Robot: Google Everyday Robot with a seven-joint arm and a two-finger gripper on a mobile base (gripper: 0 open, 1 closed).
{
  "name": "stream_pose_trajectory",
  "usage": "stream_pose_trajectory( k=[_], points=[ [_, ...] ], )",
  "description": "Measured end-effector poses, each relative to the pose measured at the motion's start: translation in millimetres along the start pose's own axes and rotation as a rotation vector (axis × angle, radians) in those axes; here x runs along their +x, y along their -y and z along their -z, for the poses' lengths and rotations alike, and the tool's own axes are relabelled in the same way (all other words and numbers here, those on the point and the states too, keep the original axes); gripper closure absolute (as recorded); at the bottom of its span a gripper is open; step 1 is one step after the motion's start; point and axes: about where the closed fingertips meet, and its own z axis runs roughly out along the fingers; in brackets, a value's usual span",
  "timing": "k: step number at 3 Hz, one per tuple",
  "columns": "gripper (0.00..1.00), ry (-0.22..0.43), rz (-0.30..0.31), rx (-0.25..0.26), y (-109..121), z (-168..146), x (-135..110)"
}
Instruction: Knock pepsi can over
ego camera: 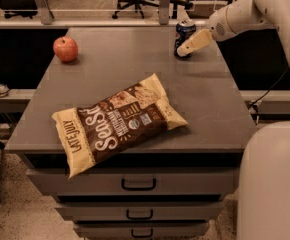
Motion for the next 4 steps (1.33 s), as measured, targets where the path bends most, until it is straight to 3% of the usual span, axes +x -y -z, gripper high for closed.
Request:
stream_pose_trajectory(
  k=[1,2,3,4],
  points=[
    [0.23,0.071,-0.073,-0.043,-1,-19,2],
    [0.46,0.115,-0.102,-0.073,-4,-28,0],
    [0.69,0.152,-0.103,-0.081,-4,-29,-7],
    [0.92,0.179,-0.041,-0.085,-10,-16,-26]
  ],
)
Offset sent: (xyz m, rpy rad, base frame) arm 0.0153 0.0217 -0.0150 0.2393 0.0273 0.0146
